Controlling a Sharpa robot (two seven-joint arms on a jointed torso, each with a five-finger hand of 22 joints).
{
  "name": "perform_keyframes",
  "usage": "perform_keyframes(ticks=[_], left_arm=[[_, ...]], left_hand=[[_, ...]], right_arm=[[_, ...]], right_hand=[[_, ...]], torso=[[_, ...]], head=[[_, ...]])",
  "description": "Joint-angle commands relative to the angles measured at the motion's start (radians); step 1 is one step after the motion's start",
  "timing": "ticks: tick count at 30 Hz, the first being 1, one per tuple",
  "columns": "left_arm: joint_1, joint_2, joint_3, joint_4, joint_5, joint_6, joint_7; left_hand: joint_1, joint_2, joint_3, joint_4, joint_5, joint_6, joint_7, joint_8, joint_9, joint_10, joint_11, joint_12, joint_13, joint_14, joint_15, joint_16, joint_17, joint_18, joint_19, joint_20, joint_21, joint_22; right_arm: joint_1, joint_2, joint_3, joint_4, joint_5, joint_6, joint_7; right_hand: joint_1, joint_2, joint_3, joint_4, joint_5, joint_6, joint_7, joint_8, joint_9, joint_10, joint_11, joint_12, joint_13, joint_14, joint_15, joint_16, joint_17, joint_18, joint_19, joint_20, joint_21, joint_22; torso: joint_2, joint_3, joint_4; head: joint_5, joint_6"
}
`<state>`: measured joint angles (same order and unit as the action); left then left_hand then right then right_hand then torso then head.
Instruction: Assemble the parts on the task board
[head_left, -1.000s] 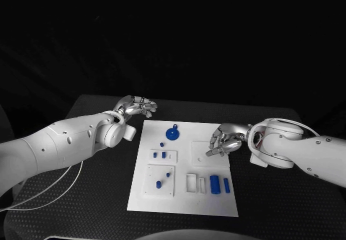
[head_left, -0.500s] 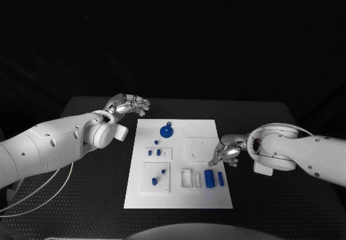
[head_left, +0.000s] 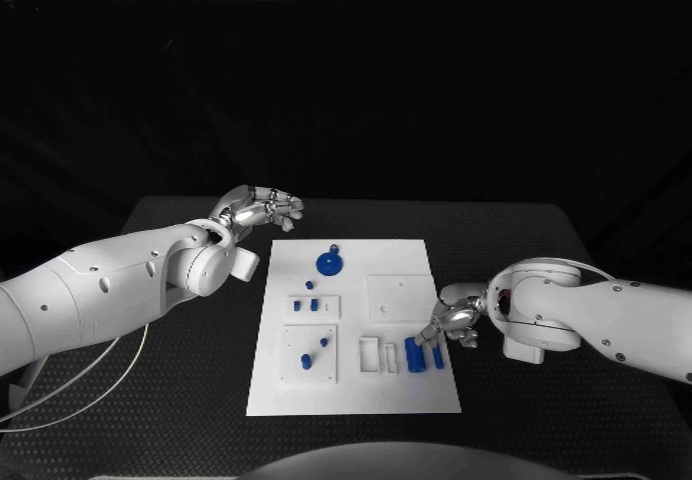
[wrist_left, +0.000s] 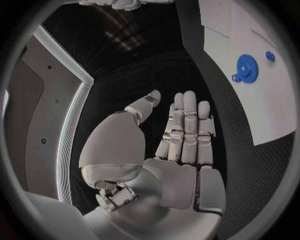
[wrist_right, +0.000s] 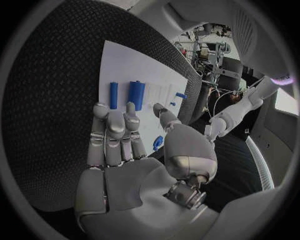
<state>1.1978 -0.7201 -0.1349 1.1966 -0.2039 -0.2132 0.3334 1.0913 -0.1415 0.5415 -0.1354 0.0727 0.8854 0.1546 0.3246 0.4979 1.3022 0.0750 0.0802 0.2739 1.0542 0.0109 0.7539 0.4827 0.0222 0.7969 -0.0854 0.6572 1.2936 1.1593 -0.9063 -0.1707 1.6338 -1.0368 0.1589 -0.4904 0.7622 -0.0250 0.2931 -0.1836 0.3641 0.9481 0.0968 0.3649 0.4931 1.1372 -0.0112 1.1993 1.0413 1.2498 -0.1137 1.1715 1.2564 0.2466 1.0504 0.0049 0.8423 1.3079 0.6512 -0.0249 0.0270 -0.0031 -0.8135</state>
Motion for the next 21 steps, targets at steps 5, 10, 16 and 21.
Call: perform_keyframes(ticks=[5, 10, 16, 21], left_arm=[[0.000, 0.002, 0.000, 0.008, 0.007, 0.020, 0.012], [0.000, 0.001, 0.000, 0.010, 0.007, 0.018, 0.007], [0.000, 0.001, 0.000, 0.013, 0.007, 0.020, 0.006], [0.000, 0.000, 0.000, 0.016, 0.007, 0.022, 0.005]], left_hand=[[-0.011, -0.001, -0.001, 0.006, 0.003, -0.005, 0.004, 0.001, -0.002, -0.006, 0.002, -0.006, -0.001, 0.003, 0.002, -0.006, 0.001, 0.018, 0.007, 0.000, -0.006, 0.002], [-0.010, -0.001, -0.001, 0.005, 0.003, -0.006, 0.004, 0.002, -0.002, -0.006, 0.002, -0.006, -0.001, 0.003, 0.002, -0.006, 0.002, 0.018, 0.007, -0.001, -0.007, 0.002], [-0.007, -0.002, 0.000, 0.002, 0.004, -0.006, 0.004, 0.002, -0.002, -0.006, 0.003, -0.006, -0.001, 0.002, 0.002, -0.007, 0.003, 0.018, 0.007, -0.001, -0.007, 0.003], [-0.008, -0.003, -0.001, 0.003, 0.003, -0.007, 0.004, 0.002, -0.002, -0.007, 0.003, -0.006, -0.001, 0.002, 0.002, -0.008, 0.004, 0.018, 0.007, 0.000, -0.007, 0.004]], right_arm=[[-0.026, 0.028, -0.003, -0.016, -0.004, -0.013, -0.028], [-0.036, 0.041, -0.005, -0.033, -0.010, -0.013, -0.027], [-0.051, 0.059, -0.008, -0.050, -0.010, -0.028, -0.032], [-0.062, 0.081, -0.009, -0.069, -0.019, -0.058, -0.034]], right_hand=[[-0.026, -0.005, 0.005, 0.003, -0.006, 0.008, 0.002, -0.007, -0.001, 0.010, -0.002, 0.002, 0.003, 0.003, -0.004, 0.011, -0.009, 0.015, 0.001, -0.006, 0.009, 0.017], [-0.033, -0.007, 0.005, 0.003, -0.007, 0.010, 0.002, -0.008, 0.000, 0.011, -0.002, 0.001, 0.003, 0.002, -0.004, 0.014, -0.012, 0.015, 0.000, -0.007, 0.009, 0.017], [-0.040, -0.005, 0.008, 0.000, -0.011, 0.011, 0.002, -0.011, 0.000, 0.011, -0.002, -0.001, 0.004, -0.002, -0.004, 0.017, -0.017, 0.015, -0.002, -0.008, 0.009, 0.017], [-0.045, -0.014, 0.009, -0.005, -0.017, 0.009, 0.002, -0.015, 0.000, 0.010, -0.001, -0.003, 0.005, -0.005, -0.004, 0.019, -0.022, 0.015, -0.004, -0.008, 0.010, 0.016]], torso=[[-0.004, -0.0018, -0.0001], [-0.003, -0.0012, -0.0003], [-0.002, -0.0014, -0.0009], [-0.002, -0.0019, -0.0018]], head=[[0.004, -0.004], [0.007, -0.006], [0.010, -0.009], [0.011, -0.013]])
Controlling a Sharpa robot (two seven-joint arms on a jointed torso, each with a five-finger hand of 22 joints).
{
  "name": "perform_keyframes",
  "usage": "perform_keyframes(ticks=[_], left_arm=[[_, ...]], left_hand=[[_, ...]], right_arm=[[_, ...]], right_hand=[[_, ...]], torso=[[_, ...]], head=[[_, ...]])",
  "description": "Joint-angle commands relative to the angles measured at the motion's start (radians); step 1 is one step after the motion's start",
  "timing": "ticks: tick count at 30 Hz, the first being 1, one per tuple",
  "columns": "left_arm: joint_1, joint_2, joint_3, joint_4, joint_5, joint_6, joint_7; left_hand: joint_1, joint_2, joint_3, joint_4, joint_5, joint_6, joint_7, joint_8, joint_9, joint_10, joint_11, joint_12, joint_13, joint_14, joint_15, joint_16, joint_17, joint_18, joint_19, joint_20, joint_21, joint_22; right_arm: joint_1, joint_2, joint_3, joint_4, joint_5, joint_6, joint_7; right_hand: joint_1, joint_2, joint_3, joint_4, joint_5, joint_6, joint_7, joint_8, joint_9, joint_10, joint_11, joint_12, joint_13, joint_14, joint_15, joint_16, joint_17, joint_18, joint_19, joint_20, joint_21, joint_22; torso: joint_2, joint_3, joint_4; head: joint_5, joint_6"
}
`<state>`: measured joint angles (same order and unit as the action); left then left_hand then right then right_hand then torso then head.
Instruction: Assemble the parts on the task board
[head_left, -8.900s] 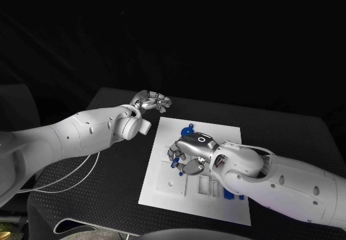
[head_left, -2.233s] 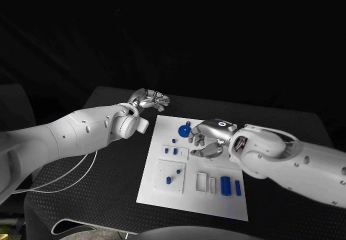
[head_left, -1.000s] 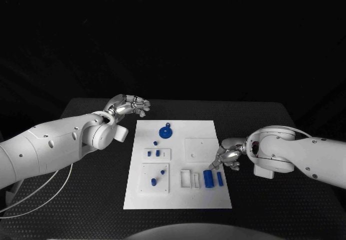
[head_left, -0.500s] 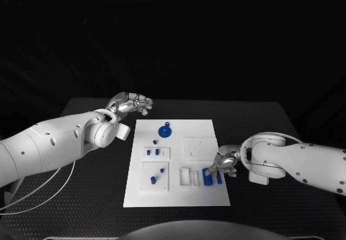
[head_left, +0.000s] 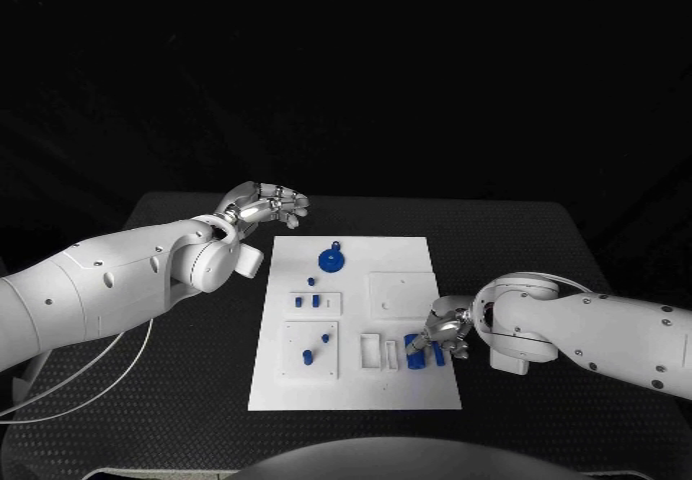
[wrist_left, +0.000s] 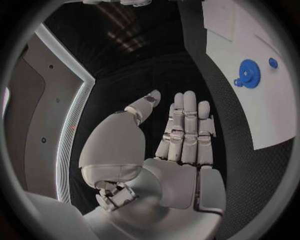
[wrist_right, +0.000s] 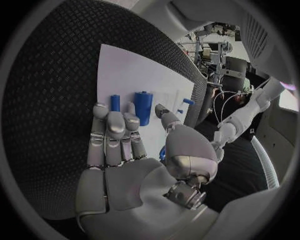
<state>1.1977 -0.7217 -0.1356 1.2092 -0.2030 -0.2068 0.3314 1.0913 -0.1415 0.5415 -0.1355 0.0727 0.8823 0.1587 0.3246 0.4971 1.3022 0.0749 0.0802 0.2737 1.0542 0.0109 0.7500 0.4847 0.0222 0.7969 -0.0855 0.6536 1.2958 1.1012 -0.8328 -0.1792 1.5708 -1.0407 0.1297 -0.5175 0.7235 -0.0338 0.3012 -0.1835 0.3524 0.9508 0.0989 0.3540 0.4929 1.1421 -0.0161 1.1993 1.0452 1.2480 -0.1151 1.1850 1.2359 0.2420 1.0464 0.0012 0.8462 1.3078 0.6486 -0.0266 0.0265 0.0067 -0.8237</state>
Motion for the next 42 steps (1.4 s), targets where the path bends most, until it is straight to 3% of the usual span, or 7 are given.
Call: perform_keyframes(ticks=[1, 6, 18, 24, 37, 42], left_arm=[[0.000, 0.002, 0.001, 0.003, 0.006, 0.017, 0.007], [0.000, 0.004, 0.001, 0.004, 0.006, 0.019, 0.006], [0.001, 0.002, 0.001, 0.007, 0.006, 0.021, 0.003], [0.001, 0.002, 0.001, 0.008, 0.006, 0.022, 0.001], [0.001, 0.000, 0.001, 0.011, 0.006, 0.021, -0.001], [0.001, 0.000, 0.001, 0.011, 0.006, 0.020, -0.001]], left_hand=[[-0.008, -0.003, -0.001, 0.003, 0.003, -0.004, 0.000, 0.002, -0.001, -0.007, 0.003, -0.006, -0.001, 0.002, 0.002, -0.004, 0.002, 0.018, 0.007, 0.000, -0.004, 0.002], [-0.009, -0.003, -0.001, 0.003, 0.003, -0.004, 0.000, 0.002, -0.001, -0.007, 0.003, -0.007, -0.001, 0.002, 0.002, -0.005, 0.002, 0.018, 0.007, 0.000, -0.004, 0.002], [-0.011, -0.002, -0.002, 0.004, 0.002, -0.007, 0.001, 0.001, -0.002, -0.007, 0.003, -0.007, -0.001, 0.001, 0.003, -0.006, 0.003, 0.018, 0.007, 0.000, -0.005, 0.003], [-0.011, -0.003, -0.002, 0.004, 0.001, -0.008, 0.002, 0.001, -0.002, -0.008, 0.003, -0.007, -0.001, 0.001, 0.003, -0.006, 0.004, 0.018, 0.007, 0.000, -0.005, 0.003], [-0.012, -0.003, -0.002, 0.005, 0.001, -0.014, 0.004, -0.002, -0.004, -0.009, 0.004, -0.008, -0.001, 0.002, 0.003, -0.007, 0.005, 0.018, 0.007, 0.000, -0.006, 0.004], [-0.011, -0.003, -0.002, 0.004, 0.001, -0.014, 0.004, -0.002, -0.004, -0.009, 0.004, -0.008, -0.001, 0.002, 0.003, -0.007, 0.006, 0.018, 0.008, 0.000, -0.006, 0.004]], right_arm=[[-0.006, 0.015, 0.000, -0.014, -0.015, -0.028, -0.005], [-0.021, 0.054, -0.002, -0.050, -0.007, -0.060, -0.013], [-0.037, 0.080, -0.005, -0.058, -0.010, -0.056, -0.022], [-0.037, 0.082, -0.006, -0.047, -0.006, -0.057, -0.020], [-0.037, 0.068, -0.006, -0.020, 0.002, -0.067, -0.022], [-0.037, 0.058, -0.006, -0.014, -0.007, -0.082, -0.026]], right_hand=[[-0.009, -0.008, 0.001, -0.005, -0.008, 0.007, 0.000, -0.005, 0.000, 0.006, 0.004, -0.004, 0.002, -0.004, -0.002, 0.007, -0.003, 0.020, 0.000, -0.004, 0.006, 0.016], [-0.029, -0.013, 0.010, 0.001, -0.044, 0.010, 0.000, -0.010, 0.001, 0.007, 0.003, -0.007, 0.004, -0.008, -0.003, 0.015, -0.014, 0.020, 0.000, -0.006, 0.006, 0.014], [-0.028, -0.016, 0.017, -0.003, -0.044, 0.011, -0.001, -0.012, 0.002, 0.008, 0.003, -0.007, 0.006, -0.009, -0.003, 0.019, -0.019, 0.020, 0.000, -0.007, 0.007, 0.014], [-0.020, -0.011, 0.027, -0.019, -0.027, 0.017, -0.001, -0.013, 0.004, 0.011, 0.002, -0.008, 0.008, -0.011, -0.003, 0.026, -0.026, 0.020, 0.002, -0.007, 0.010, 0.015], [-0.012, -0.015, 0.045, -0.067, 0.057, 0.020, 0.001, -0.022, 0.009, 0.017, 0.004, -0.013, 0.013, -0.016, -0.001, 0.042, -0.048, 0.020, 0.004, -0.003, 0.017, 0.015], [-0.001, -0.009, 0.062, -0.078, 0.066, 0.026, 0.000, -0.022, 0.011, 0.021, 0.004, -0.013, 0.014, -0.016, -0.001, 0.047, -0.055, 0.020, 0.008, -0.002, 0.019, 0.015]], torso=[[0.000, -0.0006, -0.0013], [-0.001, -0.0018, -0.0004], [-0.001, -0.0023, -0.0003], [-0.001, -0.0014, 0.0000], [0.000, -0.0021, -0.0009], [0.000, -0.0020, -0.0014]], head=[[0.002, -0.003], [0.000, -0.002], [0.003, -0.006], [0.004, -0.006], [0.005, -0.005], [0.007, -0.003]])
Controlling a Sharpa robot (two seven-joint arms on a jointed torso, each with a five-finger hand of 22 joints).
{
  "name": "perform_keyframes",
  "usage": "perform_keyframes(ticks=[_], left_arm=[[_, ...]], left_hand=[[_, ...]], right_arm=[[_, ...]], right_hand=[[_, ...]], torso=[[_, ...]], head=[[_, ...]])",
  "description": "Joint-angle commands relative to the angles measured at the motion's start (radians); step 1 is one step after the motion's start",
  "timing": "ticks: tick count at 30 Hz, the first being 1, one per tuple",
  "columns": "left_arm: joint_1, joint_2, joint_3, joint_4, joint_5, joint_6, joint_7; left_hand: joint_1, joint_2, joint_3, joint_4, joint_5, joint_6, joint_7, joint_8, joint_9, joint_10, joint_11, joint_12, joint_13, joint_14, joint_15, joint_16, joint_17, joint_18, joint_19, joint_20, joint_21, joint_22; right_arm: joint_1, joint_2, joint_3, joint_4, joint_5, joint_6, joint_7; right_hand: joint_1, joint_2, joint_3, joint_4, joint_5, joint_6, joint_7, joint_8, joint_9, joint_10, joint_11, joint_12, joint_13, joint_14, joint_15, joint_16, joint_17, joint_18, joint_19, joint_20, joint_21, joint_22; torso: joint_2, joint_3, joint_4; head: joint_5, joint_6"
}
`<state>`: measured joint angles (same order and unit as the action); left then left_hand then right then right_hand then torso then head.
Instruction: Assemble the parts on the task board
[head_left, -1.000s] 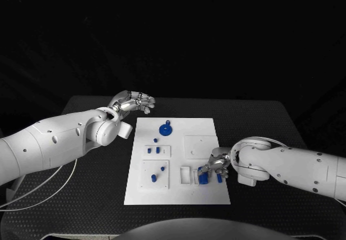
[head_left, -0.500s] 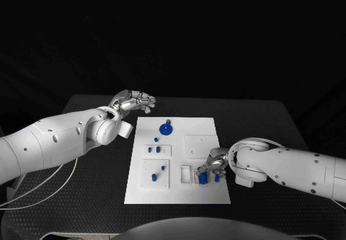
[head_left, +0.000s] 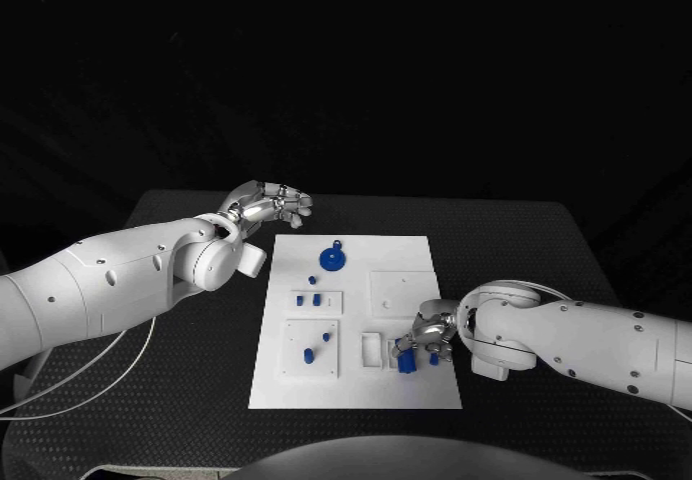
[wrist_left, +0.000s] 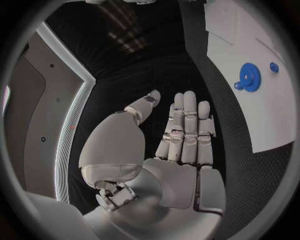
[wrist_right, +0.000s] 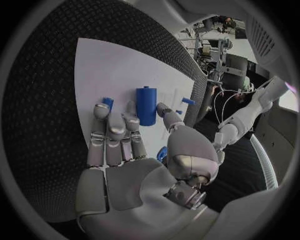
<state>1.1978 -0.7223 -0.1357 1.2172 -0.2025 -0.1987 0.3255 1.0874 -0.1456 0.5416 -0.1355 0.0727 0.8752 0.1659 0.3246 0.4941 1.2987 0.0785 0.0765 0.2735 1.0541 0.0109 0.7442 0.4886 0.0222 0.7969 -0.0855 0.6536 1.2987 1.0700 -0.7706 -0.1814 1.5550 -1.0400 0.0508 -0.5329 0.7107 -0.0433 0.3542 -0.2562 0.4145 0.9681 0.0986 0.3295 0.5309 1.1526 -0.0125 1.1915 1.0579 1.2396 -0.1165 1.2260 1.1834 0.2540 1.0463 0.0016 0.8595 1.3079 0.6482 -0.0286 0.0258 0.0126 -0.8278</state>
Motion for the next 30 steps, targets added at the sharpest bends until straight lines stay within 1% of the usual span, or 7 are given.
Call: perform_keyframes(ticks=[1, 5, 8, 15, 19, 22, 30], left_arm=[[0.001, 0.001, 0.001, 0.003, 0.005, 0.012, 0.004], [0.001, 0.001, 0.001, 0.003, 0.005, 0.012, 0.004], [0.001, 0.000, 0.001, 0.002, 0.005, 0.011, 0.003], [0.001, -0.001, 0.001, 0.000, 0.005, 0.011, 0.003], [0.001, 0.000, 0.001, 0.000, 0.005, 0.013, 0.003], [0.001, 0.000, 0.001, 0.000, 0.005, 0.014, 0.003], [0.001, 0.001, 0.001, 0.001, 0.005, 0.017, 0.001]], left_hand=[[-0.007, 0.001, -0.002, 0.004, 0.001, -0.007, -0.003, -0.002, -0.001, -0.005, 0.000, -0.004, -0.001, 0.002, 0.003, -0.001, 0.002, 0.018, 0.008, 0.000, -0.006, 0.002], [-0.007, 0.002, -0.002, 0.004, 0.001, -0.007, -0.003, -0.002, -0.001, -0.005, 0.000, -0.004, -0.001, 0.002, 0.003, -0.002, 0.002, 0.018, 0.008, 0.000, -0.006, 0.002], [-0.007, 0.001, -0.002, 0.004, 0.001, -0.007, -0.003, -0.002, -0.001, -0.005, 0.000, -0.004, -0.001, 0.002, 0.003, -0.002, 0.002, 0.018, 0.008, 0.000, -0.006, 0.002], [-0.007, 0.001, -0.001, 0.004, 0.002, -0.007, -0.003, -0.002, -0.001, -0.005, 0.000, -0.004, -0.001, 0.002, 0.003, -0.002, 0.003, 0.019, 0.008, 0.000, -0.007, 0.002], [-0.007, 0.001, -0.001, 0.004, 0.002, -0.007, -0.003, -0.001, -0.001, -0.005, 0.000, -0.004, -0.001, 0.002, 0.003, -0.002, 0.003, 0.019, 0.008, 0.000, -0.007, 0.002], [-0.007, 0.001, -0.002, 0.004, 0.002, -0.007, -0.003, -0.001, -0.001, -0.005, 0.000, -0.004, -0.001, 0.002, 0.003, -0.002, 0.003, 0.018, 0.008, 0.000, -0.007, 0.003], [-0.007, 0.000, -0.002, 0.005, 0.002, -0.007, -0.003, -0.001, -0.001, -0.005, 0.000, -0.004, -0.001, 0.002, 0.003, -0.002, 0.004, 0.018, 0.008, 0.000, -0.007, 0.003]], right_arm=[[-0.005, -0.006, -0.004, 0.003, -0.008, -0.004, -0.010], [-0.002, -0.021, -0.004, 0.018, -0.006, -0.018, -0.008], [0.008, -0.032, -0.004, 0.031, 0.009, -0.024, -0.008], [0.059, -0.058, -0.004, 0.079, 0.080, -0.037, -0.012], [0.084, -0.056, -0.004, 0.090, 0.118, -0.036, -0.018], [0.093, -0.040, -0.004, 0.084, 0.145, -0.037, -0.030], [0.095, 0.034, -0.004, 0.027, 0.178, -0.022, -0.044]], right_hand=[[0.013, 0.000, 0.011, -0.005, 0.004, 0.009, 0.001, 0.003, -0.027, 0.011, 0.000, -0.006, 0.002, -0.008, 0.000, 0.007, -0.004, 0.008, 0.008, -0.002, 0.006, 0.014], [0.025, -0.001, 0.049, 0.003, 0.011, 0.016, -0.001, 0.002, -0.025, 0.015, -0.001, -0.008, 0.003, -0.008, -0.001, 0.013, -0.013, 0.008, 0.012, -0.001, 0.008, 0.013], [0.029, -0.019, 0.098, 0.024, -0.007, 0.022, -0.001, -0.001, -0.023, 0.021, -0.002, -0.011, 0.004, -0.008, -0.001, 0.021, -0.025, 0.008, 0.015, 0.001, 0.010, 0.012], [0.024, -0.028, 0.118, 0.035, -0.004, 0.030, -0.003, 0.000, -0.020, 0.024, -0.003, -0.012, 0.006, -0.008, -0.002, 0.027, -0.032, 0.008, 0.017, 0.002, 0.013, 0.013], [0.020, -0.031, 0.121, 0.038, -0.004, 0.033, -0.004, 0.000, -0.019, 0.026, -0.004, -0.012, 0.006, -0.008, -0.003, 0.029, -0.034, 0.008, 0.018, 0.002, 0.014, 0.013], [0.019, -0.031, 0.123, 0.039, -0.005, 0.034, -0.004, 0.000, -0.019, 0.026, -0.004, -0.012, 0.006, -0.008, -0.003, 0.030, -0.035, 0.008, 0.019, 0.002, 0.015, 0.013], [0.011, -0.035, 0.124, 0.043, -0.009, 0.035, -0.005, 0.000, -0.018, 0.026, -0.005, -0.012, 0.007, -0.010, -0.004, 0.032, -0.037, 0.008, 0.017, 0.002, 0.016, 0.014]], torso=[[0.000, -0.0002, -0.0007], [0.000, 0.0000, -0.0009], [0.000, 0.0001, -0.0013], [0.000, 0.0000, -0.0026], [0.000, -0.0003, -0.0020], [0.001, 0.0003, -0.0007], [0.001, -0.0005, -0.0006]], head=[[0.001, 0.001], [0.002, 0.001], [0.003, 0.003], [0.006, 0.007], [0.005, 0.006], [0.004, 0.006], [0.006, 0.003]])
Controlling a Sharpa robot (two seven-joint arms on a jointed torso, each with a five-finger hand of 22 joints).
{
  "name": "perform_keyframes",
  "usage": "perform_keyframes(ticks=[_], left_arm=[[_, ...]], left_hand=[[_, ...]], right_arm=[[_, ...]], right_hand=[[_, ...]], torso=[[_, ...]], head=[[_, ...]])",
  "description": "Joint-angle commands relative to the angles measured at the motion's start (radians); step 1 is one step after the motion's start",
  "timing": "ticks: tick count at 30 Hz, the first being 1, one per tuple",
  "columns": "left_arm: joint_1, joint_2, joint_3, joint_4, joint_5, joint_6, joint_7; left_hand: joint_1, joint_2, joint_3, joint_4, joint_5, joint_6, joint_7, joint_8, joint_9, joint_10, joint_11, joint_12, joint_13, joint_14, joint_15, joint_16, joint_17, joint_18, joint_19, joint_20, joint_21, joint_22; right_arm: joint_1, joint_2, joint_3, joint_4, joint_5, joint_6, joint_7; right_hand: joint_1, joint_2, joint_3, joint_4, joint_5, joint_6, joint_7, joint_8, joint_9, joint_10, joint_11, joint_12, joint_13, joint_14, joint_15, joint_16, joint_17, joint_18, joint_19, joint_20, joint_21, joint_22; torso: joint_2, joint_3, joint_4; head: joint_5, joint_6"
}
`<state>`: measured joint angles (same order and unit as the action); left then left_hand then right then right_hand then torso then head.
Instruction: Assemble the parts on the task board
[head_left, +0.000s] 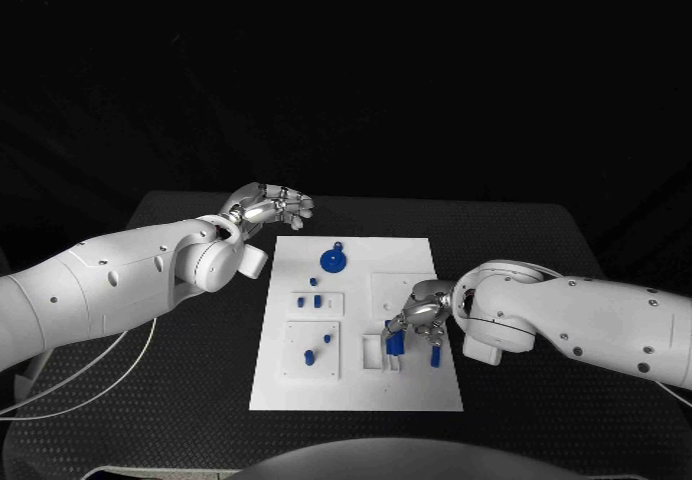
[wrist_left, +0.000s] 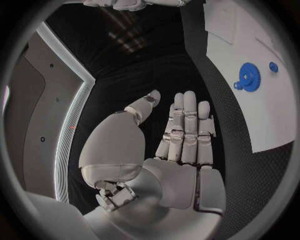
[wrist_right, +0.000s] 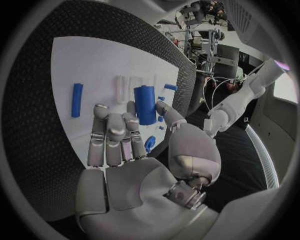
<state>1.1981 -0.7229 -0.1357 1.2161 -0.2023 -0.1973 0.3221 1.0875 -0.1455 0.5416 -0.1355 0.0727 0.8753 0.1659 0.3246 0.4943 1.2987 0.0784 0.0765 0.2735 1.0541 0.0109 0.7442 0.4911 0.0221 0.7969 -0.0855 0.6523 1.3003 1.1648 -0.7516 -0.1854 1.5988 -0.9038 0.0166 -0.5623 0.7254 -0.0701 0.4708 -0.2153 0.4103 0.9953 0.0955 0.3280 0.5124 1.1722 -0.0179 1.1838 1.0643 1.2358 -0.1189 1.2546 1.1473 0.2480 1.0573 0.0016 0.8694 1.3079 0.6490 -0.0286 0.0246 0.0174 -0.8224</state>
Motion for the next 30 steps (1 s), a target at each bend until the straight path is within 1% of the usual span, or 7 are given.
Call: perform_keyframes(ticks=[1, 3, 4, 6, 10, 18, 30], left_arm=[[0.001, 0.003, 0.001, 0.002, 0.005, 0.015, 0.004], [0.001, 0.004, 0.001, 0.003, 0.005, 0.017, 0.005], [0.001, 0.004, 0.001, 0.003, 0.005, 0.016, 0.005], [0.001, 0.005, 0.001, 0.003, 0.005, 0.016, 0.004], [0.001, 0.006, 0.001, 0.005, 0.005, 0.017, 0.004], [0.001, 0.006, 0.001, 0.005, 0.005, 0.019, 0.004], [0.001, 0.006, 0.001, 0.005, 0.005, 0.019, 0.004]], left_hand=[[-0.007, 0.000, -0.002, 0.005, 0.002, -0.007, -0.003, -0.001, -0.001, -0.005, 0.000, -0.004, -0.001, 0.002, 0.003, -0.002, 0.001, 0.018, 0.008, 0.000, -0.006, 0.001], [-0.008, 0.000, -0.002, 0.005, 0.002, -0.007, -0.003, -0.001, -0.001, -0.005, 0.000, -0.004, -0.001, 0.002, 0.003, -0.003, 0.001, 0.018, 0.008, 0.000, -0.006, 0.002], [-0.008, 0.000, -0.002, 0.005, 0.002, -0.007, -0.003, -0.001, -0.001, -0.005, 0.000, -0.004, -0.001, 0.002, 0.003, -0.003, 0.001, 0.018, 0.008, 0.000, -0.006, 0.002], [-0.008, 0.000, -0.002, 0.005, 0.002, -0.007, -0.003, -0.001, -0.001, -0.005, 0.000, -0.004, -0.001, 0.002, 0.003, -0.003, 0.002, 0.018, 0.008, 0.000, -0.006, 0.002], [-0.008, 0.000, -0.002, 0.005, 0.002, -0.007, -0.003, -0.001, -0.001, -0.005, 0.000, -0.004, 0.000, 0.002, 0.003, -0.003, 0.002, 0.018, 0.008, 0.000, -0.006, 0.002], [-0.009, 0.000, -0.002, 0.006, 0.001, -0.007, -0.003, 0.000, -0.002, -0.005, 0.000, -0.004, 0.000, 0.002, 0.003, -0.004, 0.002, 0.018, 0.008, 0.000, -0.007, 0.002], [-0.010, 0.000, -0.002, 0.006, 0.001, -0.008, -0.003, 0.000, -0.002, -0.006, 0.001, -0.004, 0.000, 0.001, 0.003, -0.004, 0.003, 0.018, 0.008, 0.001, -0.007, 0.003]], right_arm=[[0.000, 0.024, 0.000, -0.025, 0.045, 0.012, -0.015], [-0.001, 0.040, -0.003, -0.038, 0.048, 0.019, -0.015], [-0.002, 0.047, -0.008, -0.043, 0.049, 0.021, -0.015], [-0.003, 0.054, -0.029, -0.047, 0.050, 0.025, -0.015], [-0.007, 0.072, -0.045, -0.055, 0.054, 0.032, -0.013], [-0.018, 0.082, -0.049, -0.062, 0.040, 0.044, -0.013], [-0.023, 0.081, -0.050, -0.066, 0.016, -0.002, -0.002]], right_hand=[[-0.004, -0.008, 0.008, 0.002, -0.006, 0.009, -0.002, 0.002, 0.001, 0.006, 0.001, -0.005, 0.001, -0.006, -0.001, 0.003, -0.001, 0.014, 0.006, 0.002, 0.006, 0.014], [-0.007, -0.008, 0.009, 0.003, -0.007, 0.010, -0.002, 0.002, 0.002, 0.006, 0.000, -0.005, 0.002, -0.007, -0.001, 0.004, -0.002, 0.014, 0.006, 0.002, 0.006, 0.014], [-0.007, -0.008, 0.009, 0.004, -0.008, 0.011, -0.002, 0.002, 0.002, 0.006, 0.000, -0.005, 0.002, -0.007, -0.001, 0.005, -0.003, 0.014, 0.006, 0.002, 0.006, 0.014], [-0.009, -0.007, 0.010, 0.005, -0.009, 0.012, -0.003, 0.003, 0.002, 0.006, 0.000, -0.005, 0.002, -0.007, -0.002, 0.005, -0.003, 0.014, 0.005, 0.002, 0.007, 0.014], [-0.015, -0.004, 0.012, 0.007, -0.013, 0.014, -0.004, 0.003, 0.004, 0.011, -0.001, 0.000, 0.010, -0.008, -0.003, 0.008, -0.005, 0.014, 0.005, 0.002, 0.008, 0.015], [-0.018, -0.004, 0.014, 0.008, -0.017, 0.015, -0.004, 0.002, 0.004, 0.011, -0.001, 0.001, 0.011, -0.009, -0.003, 0.009, -0.007, 0.014, 0.004, 0.002, 0.008, 0.015], [-0.020, -0.004, 0.015, 0.008, -0.019, 0.016, -0.004, 0.003, 0.005, 0.009, -0.002, -0.001, 0.010, -0.010, -0.003, 0.010, -0.008, 0.014, 0.004, 0.002, 0.009, 0.015]], torso=[[0.001, -0.0007, 0.0006], [0.001, 0.0000, 0.0012], [0.001, 0.0005, 0.0016], [0.001, 0.0010, 0.0020], [0.001, 0.0013, 0.0019], [0.001, 0.0010, 0.0003], [0.001, 0.0014, -0.0002]], head=[[0.001, -0.002], [0.001, -0.002], [0.001, -0.004], [0.002, -0.005], [0.005, -0.008], [0.010, -0.012], [0.012, -0.012]])
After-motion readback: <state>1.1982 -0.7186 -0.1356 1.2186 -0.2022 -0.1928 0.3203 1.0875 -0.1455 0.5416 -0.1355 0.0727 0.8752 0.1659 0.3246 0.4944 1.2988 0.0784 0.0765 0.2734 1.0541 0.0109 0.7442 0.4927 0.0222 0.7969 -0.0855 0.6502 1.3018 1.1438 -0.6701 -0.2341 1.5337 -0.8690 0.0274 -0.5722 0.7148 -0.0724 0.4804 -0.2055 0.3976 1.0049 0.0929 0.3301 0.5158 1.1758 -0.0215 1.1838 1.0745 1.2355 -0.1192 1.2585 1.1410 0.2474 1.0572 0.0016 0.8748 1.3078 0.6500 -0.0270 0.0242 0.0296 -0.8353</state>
